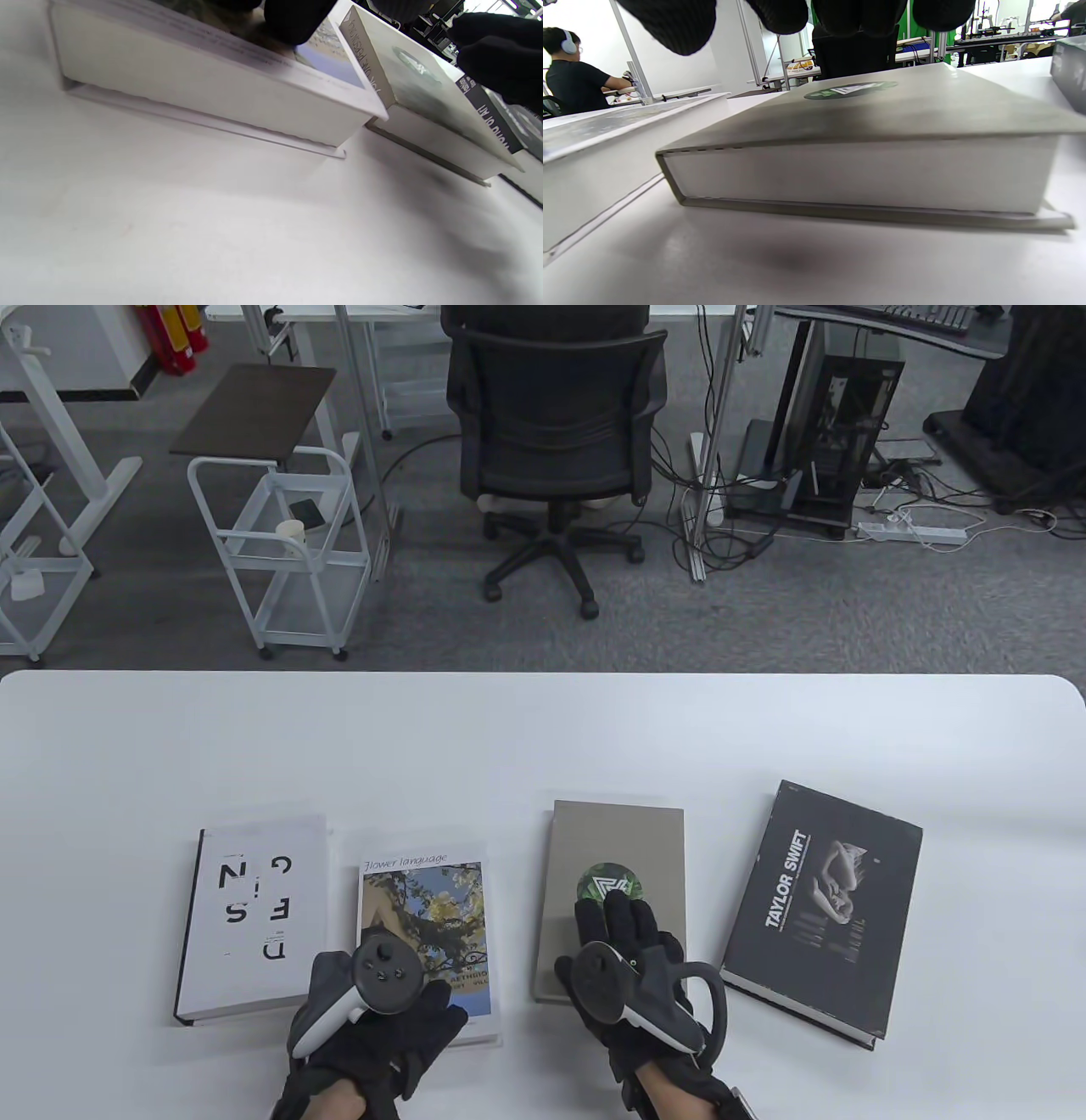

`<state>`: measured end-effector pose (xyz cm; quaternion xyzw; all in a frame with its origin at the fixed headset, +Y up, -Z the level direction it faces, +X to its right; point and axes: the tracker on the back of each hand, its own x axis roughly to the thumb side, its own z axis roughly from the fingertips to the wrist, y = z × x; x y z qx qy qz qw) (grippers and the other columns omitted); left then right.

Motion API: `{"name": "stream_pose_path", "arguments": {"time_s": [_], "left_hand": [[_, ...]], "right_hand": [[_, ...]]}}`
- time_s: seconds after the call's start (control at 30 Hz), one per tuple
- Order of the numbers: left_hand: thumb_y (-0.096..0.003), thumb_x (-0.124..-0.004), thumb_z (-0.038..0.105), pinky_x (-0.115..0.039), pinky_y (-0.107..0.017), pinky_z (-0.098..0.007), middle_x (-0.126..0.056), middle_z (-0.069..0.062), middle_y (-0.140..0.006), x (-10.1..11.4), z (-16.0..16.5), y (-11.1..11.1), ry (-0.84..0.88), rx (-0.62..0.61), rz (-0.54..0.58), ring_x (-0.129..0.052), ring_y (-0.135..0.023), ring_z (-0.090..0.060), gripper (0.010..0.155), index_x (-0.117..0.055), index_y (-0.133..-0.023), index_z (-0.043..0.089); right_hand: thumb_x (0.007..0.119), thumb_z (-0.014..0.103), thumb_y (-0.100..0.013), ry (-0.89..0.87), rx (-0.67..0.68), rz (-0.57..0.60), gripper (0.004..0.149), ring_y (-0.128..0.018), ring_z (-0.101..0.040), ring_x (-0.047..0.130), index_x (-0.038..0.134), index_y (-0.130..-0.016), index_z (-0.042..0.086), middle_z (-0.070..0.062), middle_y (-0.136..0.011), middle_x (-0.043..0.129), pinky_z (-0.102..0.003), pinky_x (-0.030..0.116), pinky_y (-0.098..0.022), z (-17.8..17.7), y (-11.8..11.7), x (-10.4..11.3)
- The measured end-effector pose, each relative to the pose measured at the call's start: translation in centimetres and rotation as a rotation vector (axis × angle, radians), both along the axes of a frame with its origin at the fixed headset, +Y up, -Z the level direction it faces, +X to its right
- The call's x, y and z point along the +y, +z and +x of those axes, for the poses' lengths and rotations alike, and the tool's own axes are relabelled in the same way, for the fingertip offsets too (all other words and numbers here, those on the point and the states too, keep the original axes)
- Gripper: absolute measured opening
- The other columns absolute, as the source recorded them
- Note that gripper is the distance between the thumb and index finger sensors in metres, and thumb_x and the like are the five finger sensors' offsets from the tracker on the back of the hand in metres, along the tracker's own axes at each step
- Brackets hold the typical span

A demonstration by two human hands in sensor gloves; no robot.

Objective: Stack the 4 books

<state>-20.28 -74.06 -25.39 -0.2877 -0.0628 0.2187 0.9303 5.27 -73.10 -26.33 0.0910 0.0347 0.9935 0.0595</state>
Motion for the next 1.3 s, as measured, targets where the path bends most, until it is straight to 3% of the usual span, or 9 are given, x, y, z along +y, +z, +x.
{"name": "stream_pose_path", "arguments": {"time_s": [0.13,0.2,0.27,0.33,0.43,0.57,0.8,1.1,1.3], "left_hand": [[-0.0496,-0.062,0.057,-0.024,-0.076,-0.060,-0.038,-0.010,-0.113,1.2,-2.0,-0.2,0.084,0.101,0.138,-0.028,-0.106,-0.040,0.071,-0.049,-0.109,0.022],[-0.0488,-0.069,0.056,-0.047,-0.069,-0.059,-0.041,-0.015,-0.108,2.7,-3.3,-0.2,0.057,0.187,0.254,-0.053,-0.096,-0.041,0.079,-0.038,-0.110,0.018],[-0.0474,-0.073,0.056,-0.075,-0.045,-0.053,-0.064,-0.019,-0.095,3.7,-4.9,0.0,0.010,0.294,0.308,-0.091,-0.062,-0.031,0.080,-0.046,-0.106,0.008],[-0.0475,-0.075,0.055,-0.083,-0.027,-0.049,-0.089,-0.016,-0.073,3.7,-6.4,0.2,0.004,0.367,0.212,-0.103,-0.037,-0.026,0.073,-0.065,-0.099,0.004],[-0.0483,-0.075,0.055,-0.085,-0.017,-0.049,-0.102,-0.014,-0.053,2.5,-8.3,0.2,0.028,0.445,0.041,-0.107,-0.020,-0.025,0.066,-0.086,-0.083,0.000],[-0.0483,-0.075,0.055,-0.086,-0.019,-0.049,-0.102,-0.017,-0.057,0.9,-8.8,0.0,-0.045,0.436,-0.123,-0.108,-0.022,-0.026,0.069,-0.084,-0.084,-0.003],[-0.0495,-0.071,0.056,-0.086,-0.025,-0.051,-0.098,-0.022,-0.066,-0.7,-7.7,-0.4,-0.026,0.350,-0.249,-0.108,-0.031,-0.029,0.072,-0.077,-0.089,-0.004],[-0.0481,-0.059,0.062,-0.084,-0.028,-0.052,-0.096,-0.022,-0.065,-2.0,-6.4,-0.7,-0.097,0.319,-0.292,-0.106,-0.031,-0.029,0.081,-0.074,-0.089,-0.006],[-0.0470,-0.056,0.063,-0.083,-0.028,-0.053,-0.094,-0.023,-0.066,-2.0,-6.0,-0.6,-0.112,0.300,-0.292,-0.105,-0.032,-0.030,0.084,-0.070,-0.090,-0.008]], "right_hand": [[0.061,0.057,-0.063,-0.032,0.044,0.070,0.076,-0.092,-0.044,0.064,0.032,-0.118,0.012,-0.023,-0.113,0.052,-0.044,0.068,-0.062,-1.1,0.8,0.9],[0.062,0.059,-0.062,-0.076,0.080,0.084,0.084,-0.070,-0.032,0.085,0.027,-0.116,0.004,-0.021,-0.103,0.065,-0.032,0.077,-0.044,-1.9,1.3,1.5],[0.065,0.060,-0.061,-0.148,0.114,0.075,0.084,-0.049,-0.026,0.095,0.038,-0.113,-0.001,-0.015,-0.089,0.082,-0.026,0.081,-0.030,-2.9,1.9,1.8],[0.066,0.060,-0.061,-0.196,0.140,0.046,0.079,-0.036,-0.023,0.099,0.054,-0.107,-0.004,-0.009,-0.073,0.095,-0.024,0.083,-0.021,-3.9,2.3,1.8],[0.067,0.058,-0.062,-0.175,0.178,-0.046,0.069,-0.024,-0.021,0.102,0.076,-0.094,-0.003,-0.003,-0.056,0.104,-0.022,0.083,-0.013,-5.2,2.5,1.0],[0.063,0.058,-0.064,-0.141,0.170,-0.182,0.068,-0.021,-0.020,0.103,0.083,-0.088,-0.003,-0.002,-0.052,0.106,-0.021,0.083,-0.011,-6.2,2.2,-0.7],[0.058,0.059,-0.065,-0.135,0.141,-0.304,0.070,-0.020,-0.015,0.103,0.080,-0.090,-0.003,-0.001,-0.050,0.106,-0.020,0.084,-0.010,-6.8,1.7,-2.6],[0.053,0.060,-0.066,-0.142,0.145,-0.367,0.075,-0.024,-0.015,0.103,0.067,-0.098,-0.007,-0.001,-0.056,0.103,-0.018,0.084,-0.013,-7.3,1.5,-3.4],[0.054,0.059,-0.066,-0.133,0.155,-0.310,0.070,-0.025,-0.015,0.103,0.067,-0.102,0.000,-0.005,-0.060,0.103,-0.019,0.084,-0.012,-7.4,1.8,-2.8]]}}
